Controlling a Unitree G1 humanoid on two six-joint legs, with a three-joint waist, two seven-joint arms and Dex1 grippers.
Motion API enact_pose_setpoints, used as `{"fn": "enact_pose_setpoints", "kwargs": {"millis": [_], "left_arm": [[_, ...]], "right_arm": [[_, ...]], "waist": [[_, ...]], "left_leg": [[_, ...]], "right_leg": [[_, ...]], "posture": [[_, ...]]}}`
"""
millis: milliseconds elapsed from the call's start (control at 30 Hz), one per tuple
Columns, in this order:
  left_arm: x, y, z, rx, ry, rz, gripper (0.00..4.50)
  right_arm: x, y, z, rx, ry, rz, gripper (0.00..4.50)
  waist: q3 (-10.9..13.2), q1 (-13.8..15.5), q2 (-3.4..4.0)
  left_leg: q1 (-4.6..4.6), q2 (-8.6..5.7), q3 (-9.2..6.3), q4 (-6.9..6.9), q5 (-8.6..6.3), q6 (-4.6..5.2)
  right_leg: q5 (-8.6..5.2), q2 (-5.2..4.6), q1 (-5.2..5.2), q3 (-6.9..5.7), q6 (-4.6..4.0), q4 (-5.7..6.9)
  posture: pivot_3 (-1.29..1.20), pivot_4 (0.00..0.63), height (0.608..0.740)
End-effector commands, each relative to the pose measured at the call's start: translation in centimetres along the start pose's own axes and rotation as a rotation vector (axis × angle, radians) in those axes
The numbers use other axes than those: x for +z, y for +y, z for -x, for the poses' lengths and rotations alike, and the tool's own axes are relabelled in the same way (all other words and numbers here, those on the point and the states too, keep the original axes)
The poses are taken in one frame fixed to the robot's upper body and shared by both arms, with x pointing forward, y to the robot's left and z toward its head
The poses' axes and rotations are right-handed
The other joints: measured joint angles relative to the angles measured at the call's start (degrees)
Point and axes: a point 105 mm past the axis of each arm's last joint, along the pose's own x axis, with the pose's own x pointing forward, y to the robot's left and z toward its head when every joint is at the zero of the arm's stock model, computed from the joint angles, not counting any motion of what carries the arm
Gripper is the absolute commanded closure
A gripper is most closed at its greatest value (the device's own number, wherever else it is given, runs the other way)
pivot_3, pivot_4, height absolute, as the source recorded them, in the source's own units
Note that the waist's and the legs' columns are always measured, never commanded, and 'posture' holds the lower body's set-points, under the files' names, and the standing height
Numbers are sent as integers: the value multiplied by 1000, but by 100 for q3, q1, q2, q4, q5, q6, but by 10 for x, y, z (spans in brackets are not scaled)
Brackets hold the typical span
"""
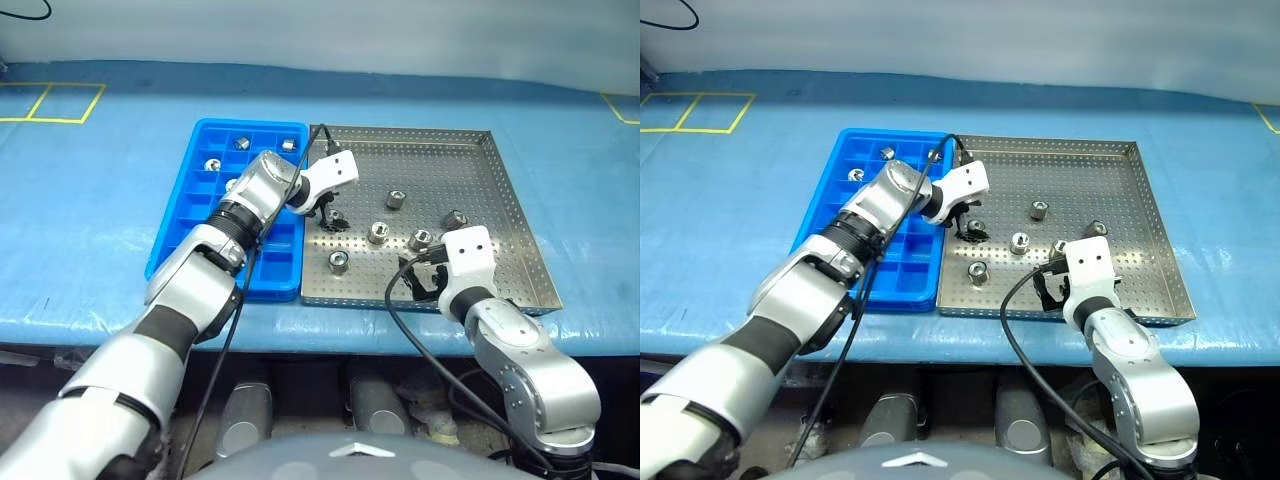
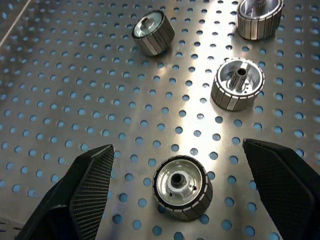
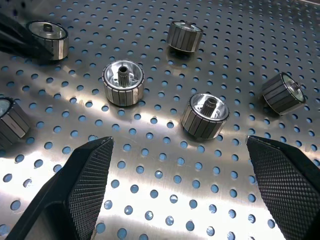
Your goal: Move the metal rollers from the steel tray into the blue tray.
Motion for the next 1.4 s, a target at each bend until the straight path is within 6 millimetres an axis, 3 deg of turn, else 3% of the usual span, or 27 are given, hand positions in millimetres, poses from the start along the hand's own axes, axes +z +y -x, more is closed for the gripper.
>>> {"fn": "enact_pose_setpoints", "kwargs": {"millis": [33,100,200,433,600,700,800,1000,1100,1233,1400], "left_arm": [[8,7,2,24,48,-89,1],[3,7,1,27,81,-99,1],[-8,13,1,72,150,-105,504],[-7,17,2,99,115,-56,2856],[26,33,20,171,-121,47,4399],[40,58,51,326,-314,143,4457],[40,66,76,442,-421,204,4457],[20,57,128,639,-559,335,4457],[-4,41,150,732,-551,382,4457],[-22,22,158,772,-526,408,4457],[-6,12,142,619,-524,368,3281]], "right_arm": [[15,-1,6,-16,-80,8,7],[15,-1,6,-18,-83,6,7],[15,-1,5,-23,-86,3,0],[16,-2,5,-29,-91,2,0],[17,-2,4,-27,-93,8,0],[18,1,2,-7,-91,17,0],[20,7,-2,23,-88,27,0],[27,20,-11,97,-90,61,0],[31,31,-16,154,-95,81,0],[34,39,-21,200,-95,98,0],[38,44,-26,230,-100,124,0]], "waist": [[0,-10,0],[0,-19,0],[0,-29,0],[0,-68,0],[0,-69,0],[1,-70,0],[2,-65,1],[2,23,4],[2,113,3],[2,250,3],[5,463,-4]], "left_leg": [[0,0,0,1,0,0],[1,-1,3,1,0,0],[1,-1,3,1,0,0],[10,0,4,5,0,1],[2,0,4,5,0,1],[1,-1,4,0,0,1],[6,1,3,-4,0,1],[14,2,2,-4,1,0],[15,1,-1,1,2,-1],[22,-1,-2,2,2,-2],[19,-4,-9,10,13,-1]], "right_leg": [[0,0,1,1,1,0],[1,0,1,4,2,0],[1,0,1,4,3,-1],[2,0,5,7,4,7],[19,0,0,9,32,6],[20,0,-2,9,35,4],[21,1,-1,11,37,6],[23,3,3,16,35,14],[24,4,7,14,36,14],[24,3,17,13,36,11],[19,2,23,3,20,8]], "posture": [[-173,150,740],[-175,150,740],[-178,150,740],[-177,150,740],[-156,150,740],[-127,150,740],[-96,150,740],[-8,150,740],[30,150,740],[73,150,740],[87,150,740]]}}
